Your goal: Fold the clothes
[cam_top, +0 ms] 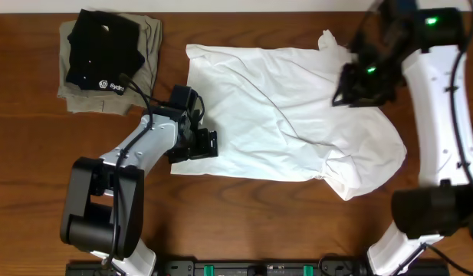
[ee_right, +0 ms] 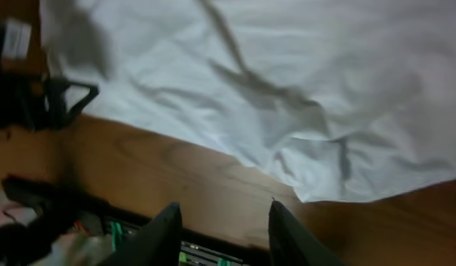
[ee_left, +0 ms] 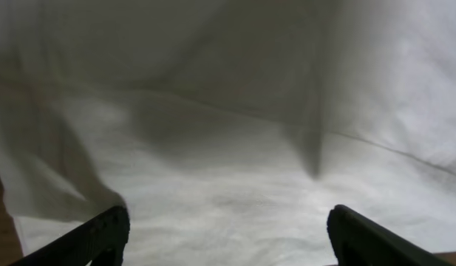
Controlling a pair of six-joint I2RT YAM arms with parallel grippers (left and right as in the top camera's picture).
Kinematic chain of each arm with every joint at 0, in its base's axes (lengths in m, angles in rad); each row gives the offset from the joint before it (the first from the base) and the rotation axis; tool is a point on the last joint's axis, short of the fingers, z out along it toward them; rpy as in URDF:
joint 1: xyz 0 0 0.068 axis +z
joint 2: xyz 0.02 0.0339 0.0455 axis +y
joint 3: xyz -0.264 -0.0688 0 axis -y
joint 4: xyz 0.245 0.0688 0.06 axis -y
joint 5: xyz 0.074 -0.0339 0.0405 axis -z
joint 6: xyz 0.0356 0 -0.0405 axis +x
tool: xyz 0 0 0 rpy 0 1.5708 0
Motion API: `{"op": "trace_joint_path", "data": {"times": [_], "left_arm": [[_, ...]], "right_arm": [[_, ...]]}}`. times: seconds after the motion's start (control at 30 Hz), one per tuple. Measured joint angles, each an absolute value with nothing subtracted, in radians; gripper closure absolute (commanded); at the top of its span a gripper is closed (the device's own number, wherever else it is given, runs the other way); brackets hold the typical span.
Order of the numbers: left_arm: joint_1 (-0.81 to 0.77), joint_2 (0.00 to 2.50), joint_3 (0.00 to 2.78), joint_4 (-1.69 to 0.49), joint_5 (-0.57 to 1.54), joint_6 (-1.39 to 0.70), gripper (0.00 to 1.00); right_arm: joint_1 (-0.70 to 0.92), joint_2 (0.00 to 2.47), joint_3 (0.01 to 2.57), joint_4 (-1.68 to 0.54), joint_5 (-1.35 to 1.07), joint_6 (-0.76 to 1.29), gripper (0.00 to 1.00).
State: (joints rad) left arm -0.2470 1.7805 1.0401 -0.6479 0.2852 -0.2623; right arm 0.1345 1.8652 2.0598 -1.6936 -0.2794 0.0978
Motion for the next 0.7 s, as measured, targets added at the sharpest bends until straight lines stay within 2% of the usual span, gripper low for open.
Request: {"op": "trace_joint_path", "data": {"times": [0.07, 0.23, 0.3, 0.37, 0.47, 0.53, 0.7], "left_arm": [[-0.247, 1.781, 1.04, -0.647, 0.285, -0.264, 0.02], [-0.247, 1.781, 1.04, -0.646, 0.285, -0.265, 0.02], [-0.247, 1.781, 1.04, -0.644, 0.285, -0.265, 0.02], [-0.247, 1.781, 1.039, -0.638, 0.284, -0.266, 0.02], [-0.247, 1.781, 1.038, -0.629, 0.286, -0.272, 0.02], [-0.247, 1.781, 1.038, -0.624, 0.286, -0.279, 0.02], [-0.247, 1.781, 1.038, -0.619, 0.284, -0.304, 0.02]], "right_arm": [[0.216, 1.824, 2.022, -1.694, -0.237, 0.131, 0.59], [0.375, 1.674, 1.866, -1.695, -0.13, 0.275, 0.55], [0.42, 1.59, 1.77, -1.69, -0.1, 0.347, 0.48], [0.457, 1.496, 1.644, -1.682, -0.067, 0.432, 0.36], [0.484, 1.376, 1.458, -1.623, -0.035, 0.553, 0.27], [0.486, 1.304, 1.33, -1.555, -0.027, 0.625, 0.14], [0.486, 1.172, 1.089, -1.369, -0.029, 0.76, 0.12]]}}
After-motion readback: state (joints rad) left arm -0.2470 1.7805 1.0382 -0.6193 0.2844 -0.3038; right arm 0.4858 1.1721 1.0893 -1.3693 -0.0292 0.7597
